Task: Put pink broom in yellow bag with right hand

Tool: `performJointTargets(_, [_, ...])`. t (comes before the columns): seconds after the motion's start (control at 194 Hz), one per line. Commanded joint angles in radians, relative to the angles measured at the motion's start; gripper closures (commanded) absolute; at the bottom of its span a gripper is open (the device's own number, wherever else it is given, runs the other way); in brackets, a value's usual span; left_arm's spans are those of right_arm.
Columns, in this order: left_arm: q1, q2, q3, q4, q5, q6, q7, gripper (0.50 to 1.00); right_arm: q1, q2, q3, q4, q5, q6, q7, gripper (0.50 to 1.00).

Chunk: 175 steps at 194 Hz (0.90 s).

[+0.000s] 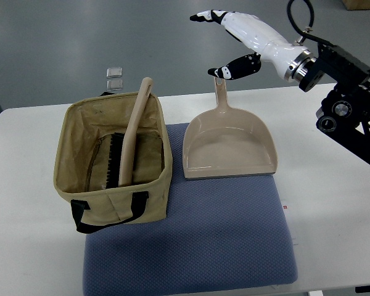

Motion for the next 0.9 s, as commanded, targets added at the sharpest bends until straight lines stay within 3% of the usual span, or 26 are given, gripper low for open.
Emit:
performJointTargets(0.0, [0.0, 0.0, 0.0, 0.0, 0.0, 0.001, 0.0, 0.5, -0.071, 0.002, 0.091, -0.025, 0.206, -0.001, -0.003, 0.644])
performJointTargets(0.355, [0.0, 0.0, 0.0, 0.0, 0.0, -0.001, 0.0, 0.5, -0.238, 0.019, 0.246, -0.119, 0.729, -0.001, 0.006, 0.644])
performJointTargets(0.514, [0.0, 0.0, 0.0, 0.0, 0.0, -0.001, 0.0, 0.5, -0.269, 0.05, 0.263, -0.185, 0.823, -0.003, 0.012, 0.609])
performJointTargets(0.638, [0.0, 0.0, 0.0, 0.0, 0.0, 0.001, 0.0, 0.5, -0.315, 0.11, 0.316, -0.231, 0.846, 0.0, 0.057, 0.577])
performJointTargets(0.895, [0.0, 0.0, 0.0, 0.0, 0.0, -0.001, 0.0, 0.5, -0.377, 0.154, 0.348, -0.252, 0.846, 0.002, 0.063, 0.574])
